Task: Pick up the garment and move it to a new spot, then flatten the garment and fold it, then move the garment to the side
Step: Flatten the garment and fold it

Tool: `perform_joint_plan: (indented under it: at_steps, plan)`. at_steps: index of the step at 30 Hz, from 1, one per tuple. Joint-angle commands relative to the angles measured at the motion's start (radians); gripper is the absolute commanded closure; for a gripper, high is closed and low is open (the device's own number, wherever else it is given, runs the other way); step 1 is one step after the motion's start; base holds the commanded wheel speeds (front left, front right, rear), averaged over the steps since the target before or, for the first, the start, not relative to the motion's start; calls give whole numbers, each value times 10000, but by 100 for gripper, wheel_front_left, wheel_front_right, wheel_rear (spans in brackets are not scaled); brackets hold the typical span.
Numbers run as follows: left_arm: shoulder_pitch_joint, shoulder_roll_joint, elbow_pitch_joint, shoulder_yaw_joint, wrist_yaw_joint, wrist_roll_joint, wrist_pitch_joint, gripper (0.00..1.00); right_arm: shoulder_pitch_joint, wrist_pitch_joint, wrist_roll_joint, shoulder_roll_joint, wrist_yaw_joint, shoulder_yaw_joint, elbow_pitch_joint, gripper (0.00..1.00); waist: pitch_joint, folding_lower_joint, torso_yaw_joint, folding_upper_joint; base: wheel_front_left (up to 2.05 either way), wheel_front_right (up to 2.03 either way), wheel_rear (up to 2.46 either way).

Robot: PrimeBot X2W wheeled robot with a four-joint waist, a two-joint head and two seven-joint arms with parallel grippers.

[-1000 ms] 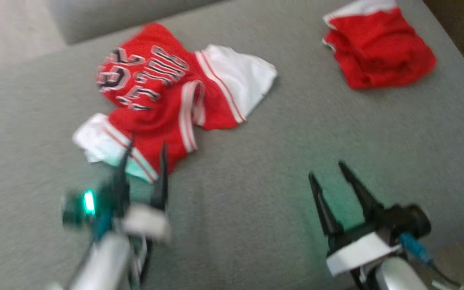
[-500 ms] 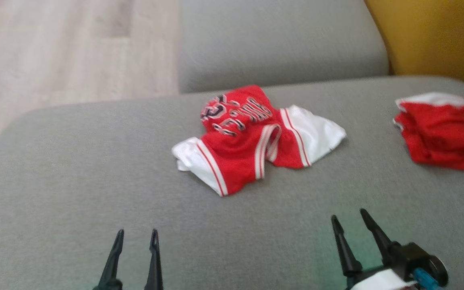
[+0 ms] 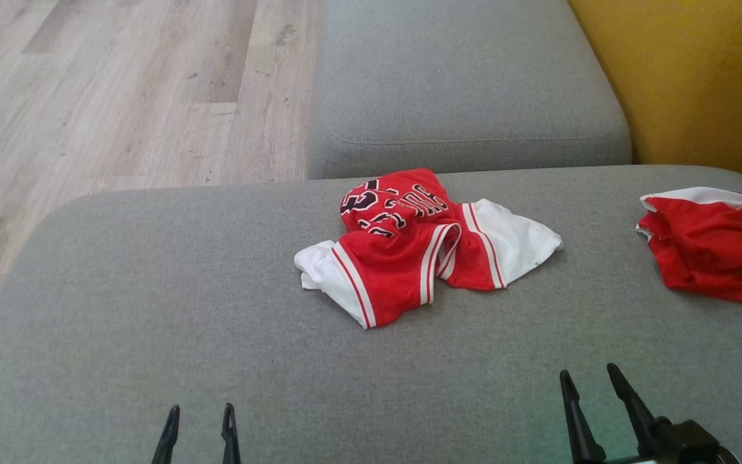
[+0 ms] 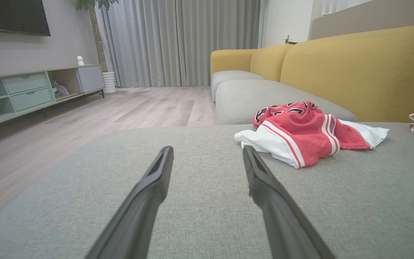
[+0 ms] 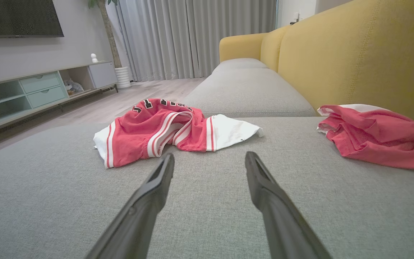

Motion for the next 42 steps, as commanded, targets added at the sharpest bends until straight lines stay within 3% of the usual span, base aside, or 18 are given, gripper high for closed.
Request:
perform_joint_plan:
  at_steps: [1, 28, 36, 42]
  plan:
    - [-367, -154, -350, 342, -71, 135, -97, 0, -357, -38, 71, -60, -9, 219, -367, 0, 2, 1, -24, -1, 0, 0, 0]
    - [-327, -211, -100, 204, -279, 365, -97, 0, -305, -38, 200, -59, -9, 402, -373, 0, 26, 1, -214, -1, 0, 0, 0]
    - [-1257, -214, 180, -548, -610, 608, -97, 0, -675, -38, 32, -59, -9, 621, -560, 0, 783, 1, -968, -1, 0, 0, 0]
    - [-3237, -215, 1588, -1631, -947, 918, -97, 0, -1077, -38, -102, -59, -9, 731, -784, 0, 1752, 1, -2080, -1, 0, 0, 0]
